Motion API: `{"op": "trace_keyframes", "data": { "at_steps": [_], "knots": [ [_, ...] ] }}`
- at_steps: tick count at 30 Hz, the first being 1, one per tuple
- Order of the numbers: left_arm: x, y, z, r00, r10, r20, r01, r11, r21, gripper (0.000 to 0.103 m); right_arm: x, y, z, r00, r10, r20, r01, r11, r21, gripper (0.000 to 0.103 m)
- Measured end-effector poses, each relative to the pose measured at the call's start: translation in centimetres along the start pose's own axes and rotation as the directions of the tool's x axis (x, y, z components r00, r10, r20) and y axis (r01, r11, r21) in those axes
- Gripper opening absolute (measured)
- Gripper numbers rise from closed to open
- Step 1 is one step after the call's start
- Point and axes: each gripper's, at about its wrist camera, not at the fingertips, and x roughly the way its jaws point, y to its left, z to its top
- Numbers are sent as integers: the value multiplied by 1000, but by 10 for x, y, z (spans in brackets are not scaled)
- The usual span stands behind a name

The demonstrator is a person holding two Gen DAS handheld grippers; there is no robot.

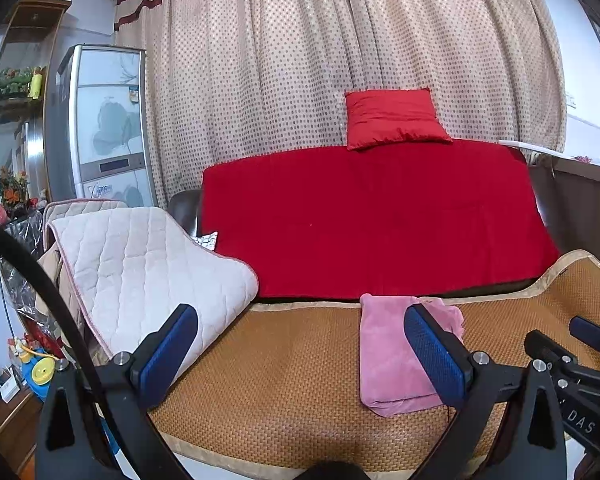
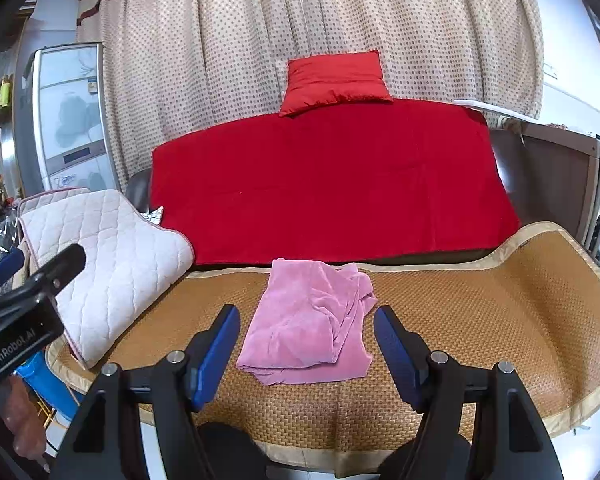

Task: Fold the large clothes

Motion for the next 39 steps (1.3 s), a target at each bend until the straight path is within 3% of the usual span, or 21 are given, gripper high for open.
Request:
{"op": "trace_keyframes", "data": {
  "at_steps": [26, 39],
  "knots": [
    [-2, 27, -4, 1000, 21, -3, -21, 999, -45, 102, -7, 24, 9, 1000, 6, 17, -6, 999, -44, 73],
    [36, 23, -10, 998, 24, -66, -28, 998, -54, 102, 25, 24, 11, 999, -12, -38, 9, 998, -67, 73]
  ]
}}
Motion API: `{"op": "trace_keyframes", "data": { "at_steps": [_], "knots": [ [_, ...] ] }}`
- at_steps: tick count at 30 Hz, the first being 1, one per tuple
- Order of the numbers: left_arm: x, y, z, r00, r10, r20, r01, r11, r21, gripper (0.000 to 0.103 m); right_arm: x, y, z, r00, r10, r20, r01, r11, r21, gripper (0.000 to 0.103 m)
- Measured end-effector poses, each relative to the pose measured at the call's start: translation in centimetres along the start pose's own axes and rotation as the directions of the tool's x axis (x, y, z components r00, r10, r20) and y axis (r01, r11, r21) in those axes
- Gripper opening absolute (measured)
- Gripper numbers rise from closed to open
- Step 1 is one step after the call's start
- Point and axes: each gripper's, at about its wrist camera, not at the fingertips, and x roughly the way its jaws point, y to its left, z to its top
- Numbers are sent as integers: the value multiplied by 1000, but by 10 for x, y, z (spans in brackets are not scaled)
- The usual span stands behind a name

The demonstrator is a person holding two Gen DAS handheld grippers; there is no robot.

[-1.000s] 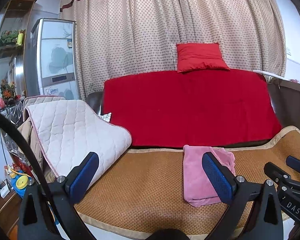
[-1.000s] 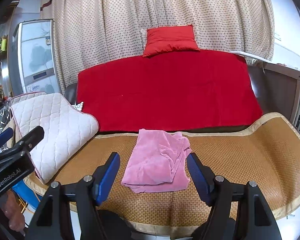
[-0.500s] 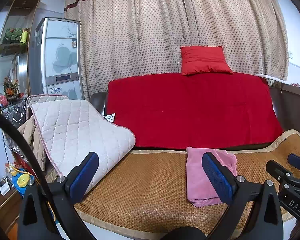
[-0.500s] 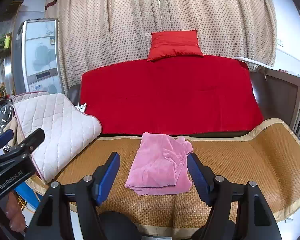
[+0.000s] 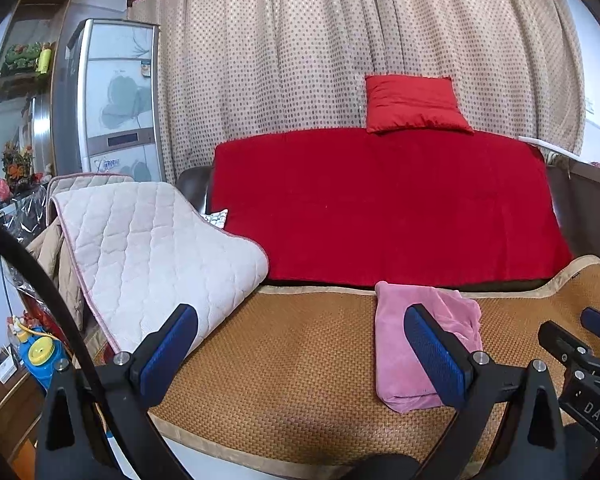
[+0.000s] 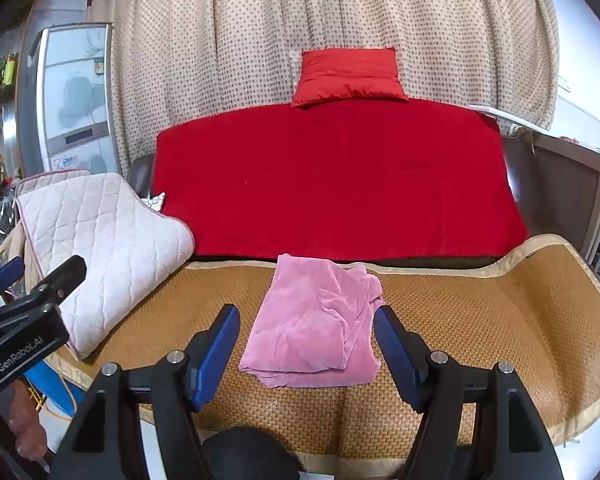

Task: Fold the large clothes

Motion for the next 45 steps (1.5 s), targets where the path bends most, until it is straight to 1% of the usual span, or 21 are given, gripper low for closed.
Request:
{"op": "trace_keyframes", "data": {
  "at_steps": [3, 6, 10, 14, 19, 27, 35, 39, 45],
  "knots": [
    [12, -4, 1, 1000, -6, -15, 6, 1000, -1, 102, 6, -4, 1, 1000, -11, 2, 11, 1000, 9, 73],
    [23, -7, 1, 1000, 4, -24, -4, 1000, 5, 102, 20, -11, 2, 1000, -20, -9, 21, 999, 25, 73],
    [41, -12, -2, 998, 25, -51, -24, 1000, 20, 102, 48, -16, 5, 999, -4, -41, 5, 999, 39, 73],
    [58, -17, -5, 996, 52, -70, -49, 998, 40, 102, 69, -19, 7, 999, 6, -50, -4, 999, 52, 73],
    [70, -24, -7, 995, 52, -90, -49, 998, 36, 102, 87, -23, 3, 997, 19, -76, -15, 999, 52, 73],
    [81, -35, -14, 993, 45, -110, -37, 997, 68, 102, 97, -25, -2, 996, 25, -84, -19, 997, 69, 73],
    [84, -34, -18, 993, 2, -115, 5, 998, 63, 102, 99, -25, -10, 995, -20, -102, 28, 997, 75, 73],
    [85, -31, -17, 993, -21, -118, 26, 999, 41, 102, 96, -23, -13, 994, -41, -103, 48, 997, 67, 73],
    [84, -37, -14, 992, -56, -114, 62, 997, 43, 102, 92, -32, -18, 991, -74, -114, 83, 994, 76, 73]
  ]
}}
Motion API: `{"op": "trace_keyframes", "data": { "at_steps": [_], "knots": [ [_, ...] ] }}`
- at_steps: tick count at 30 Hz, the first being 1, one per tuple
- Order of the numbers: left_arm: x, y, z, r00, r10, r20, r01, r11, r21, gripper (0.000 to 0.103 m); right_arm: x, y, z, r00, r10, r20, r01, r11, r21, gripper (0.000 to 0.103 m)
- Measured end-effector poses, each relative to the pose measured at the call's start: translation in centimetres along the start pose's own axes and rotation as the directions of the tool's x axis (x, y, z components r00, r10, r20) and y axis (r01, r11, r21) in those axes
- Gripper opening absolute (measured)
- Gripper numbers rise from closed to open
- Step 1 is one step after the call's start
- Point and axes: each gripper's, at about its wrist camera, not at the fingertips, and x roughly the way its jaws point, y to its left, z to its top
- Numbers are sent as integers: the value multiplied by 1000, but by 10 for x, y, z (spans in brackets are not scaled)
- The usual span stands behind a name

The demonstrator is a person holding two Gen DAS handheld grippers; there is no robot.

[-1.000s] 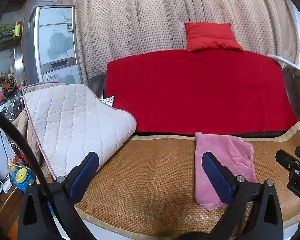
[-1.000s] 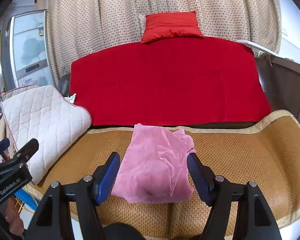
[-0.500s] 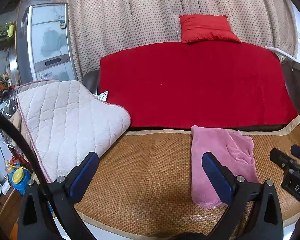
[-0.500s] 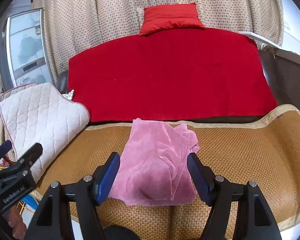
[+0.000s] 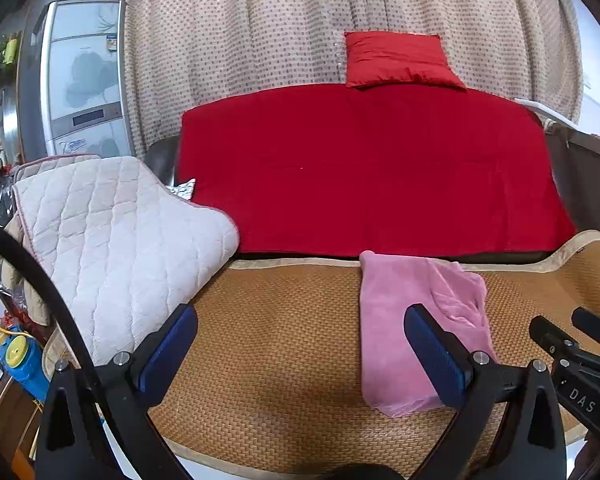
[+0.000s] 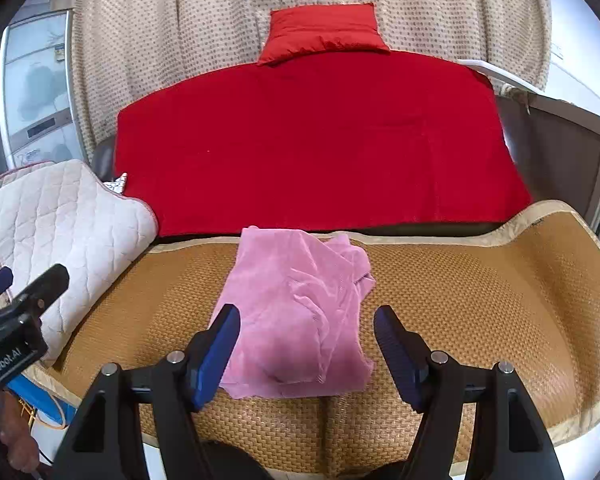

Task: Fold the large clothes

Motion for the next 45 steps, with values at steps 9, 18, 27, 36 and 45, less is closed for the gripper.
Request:
{"op": "trace_keyframes", "data": {
  "at_steps": [9, 18, 27, 36, 45],
  "knots": [
    [2, -16, 5, 1000, -26, 5, 26, 999, 20, 102, 0, -9, 4, 1000, -13, 7, 13, 1000, 8, 73],
    [12, -23, 8, 999, -43, 1, 43, 999, 29, 102, 10, -12, 7, 1000, -22, -1, 22, 1000, 10, 73],
    [22, -19, 7, 999, -45, -11, 46, 999, 19, 102, 23, -3, 6, 1000, -18, -25, 18, 1000, -10, 73],
    [26, -13, 7, 999, -44, -16, 45, 999, 12, 102, 25, 6, 7, 999, -19, -28, 19, 1000, -19, 73],
    [28, -7, 8, 999, -35, -15, 35, 999, -6, 102, 27, 14, 6, 1000, -16, -24, 15, 999, -32, 73]
  ]
}}
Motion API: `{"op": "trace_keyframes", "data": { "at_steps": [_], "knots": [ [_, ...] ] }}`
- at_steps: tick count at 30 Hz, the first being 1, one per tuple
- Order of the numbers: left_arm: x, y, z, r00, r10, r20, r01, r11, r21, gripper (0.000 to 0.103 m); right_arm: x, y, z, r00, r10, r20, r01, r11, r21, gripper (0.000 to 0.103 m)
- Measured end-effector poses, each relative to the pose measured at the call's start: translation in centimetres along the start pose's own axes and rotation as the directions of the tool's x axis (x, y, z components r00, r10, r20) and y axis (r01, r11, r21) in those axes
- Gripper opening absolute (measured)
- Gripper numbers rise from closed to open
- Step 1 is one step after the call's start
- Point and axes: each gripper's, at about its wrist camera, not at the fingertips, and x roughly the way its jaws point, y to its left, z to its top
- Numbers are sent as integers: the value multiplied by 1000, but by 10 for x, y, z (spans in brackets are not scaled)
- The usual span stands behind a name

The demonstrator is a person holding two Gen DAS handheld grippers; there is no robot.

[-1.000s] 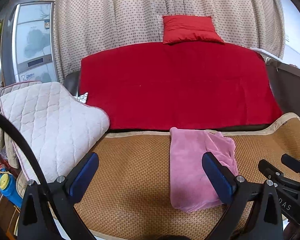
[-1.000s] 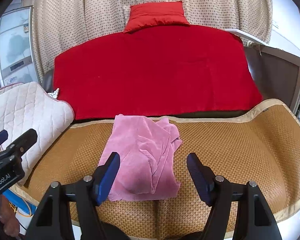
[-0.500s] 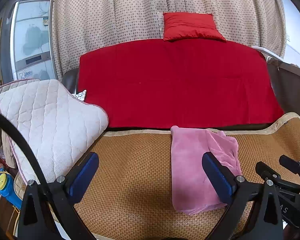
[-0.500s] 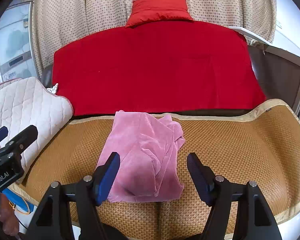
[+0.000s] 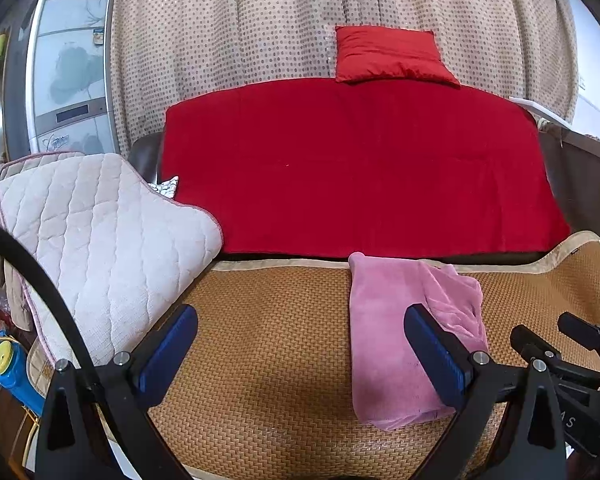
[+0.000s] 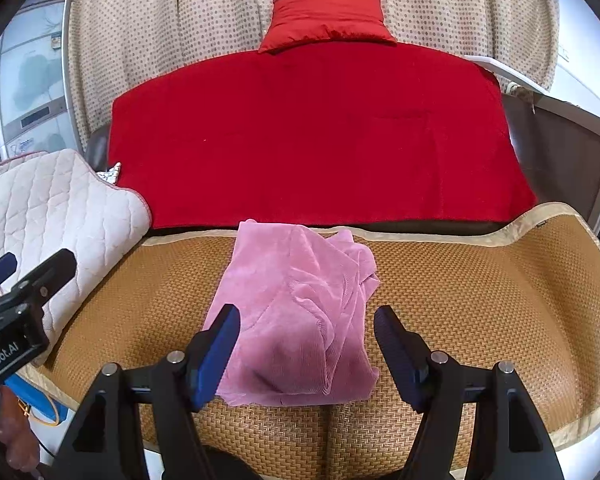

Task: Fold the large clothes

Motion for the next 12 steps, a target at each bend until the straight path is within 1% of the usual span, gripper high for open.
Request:
{"op": "trace_keyframes", "data": {
  "at_steps": [6, 9, 11, 12],
  "knots": [
    [6, 0, 0, 1000, -2, -1, 2, 1000, 4, 102, 6, 4, 2, 1000, 8, 0, -8, 1000, -1, 73],
    [14, -2, -1, 1000, -1, 7, 1, 1000, 16, 102, 19, 1, 4, 1000, 11, -13, -11, 1000, 8, 73],
    [27, -2, 0, 1000, -16, -10, 16, 1000, 21, 102, 30, -4, 5, 1000, 12, -22, -12, 1000, 22, 73],
    [38, -1, 0, 999, -27, -31, 27, 999, 16, 102, 37, -8, 6, 999, 16, -28, -15, 999, 31, 73]
  ]
}}
